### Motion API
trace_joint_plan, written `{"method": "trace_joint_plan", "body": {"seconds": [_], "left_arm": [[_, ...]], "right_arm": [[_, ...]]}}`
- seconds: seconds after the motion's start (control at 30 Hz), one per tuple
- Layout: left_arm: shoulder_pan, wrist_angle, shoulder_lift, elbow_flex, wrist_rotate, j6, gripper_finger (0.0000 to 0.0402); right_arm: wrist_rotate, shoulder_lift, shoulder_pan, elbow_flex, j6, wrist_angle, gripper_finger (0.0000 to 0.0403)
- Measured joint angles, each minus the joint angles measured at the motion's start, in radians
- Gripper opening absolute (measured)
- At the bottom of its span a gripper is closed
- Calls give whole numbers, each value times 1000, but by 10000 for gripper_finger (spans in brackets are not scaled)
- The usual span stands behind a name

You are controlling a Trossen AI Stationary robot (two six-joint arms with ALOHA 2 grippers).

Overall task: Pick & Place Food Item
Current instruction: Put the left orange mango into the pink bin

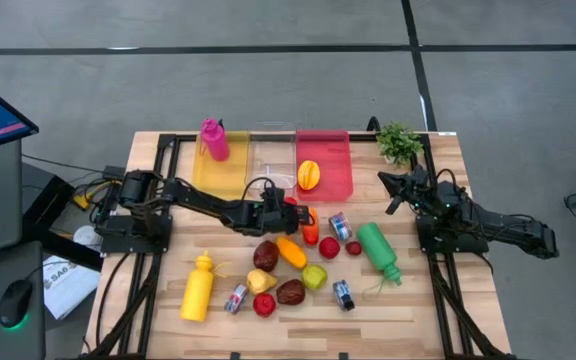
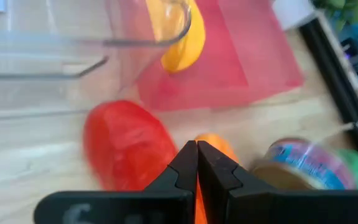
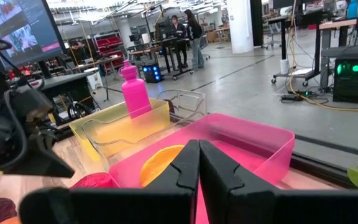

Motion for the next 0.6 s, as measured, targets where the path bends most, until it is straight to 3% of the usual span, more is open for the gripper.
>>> {"method": "trace_joint_plan", "body": {"seconds": [0.27,0.6], "left_arm": [[-4,13,9,0,65,0,0],[6,6,9,-1,62,0,0]], "right_arm": [[0,0,0,0,-3,0,6],[0,0,0,0,-8,0,6]]}}
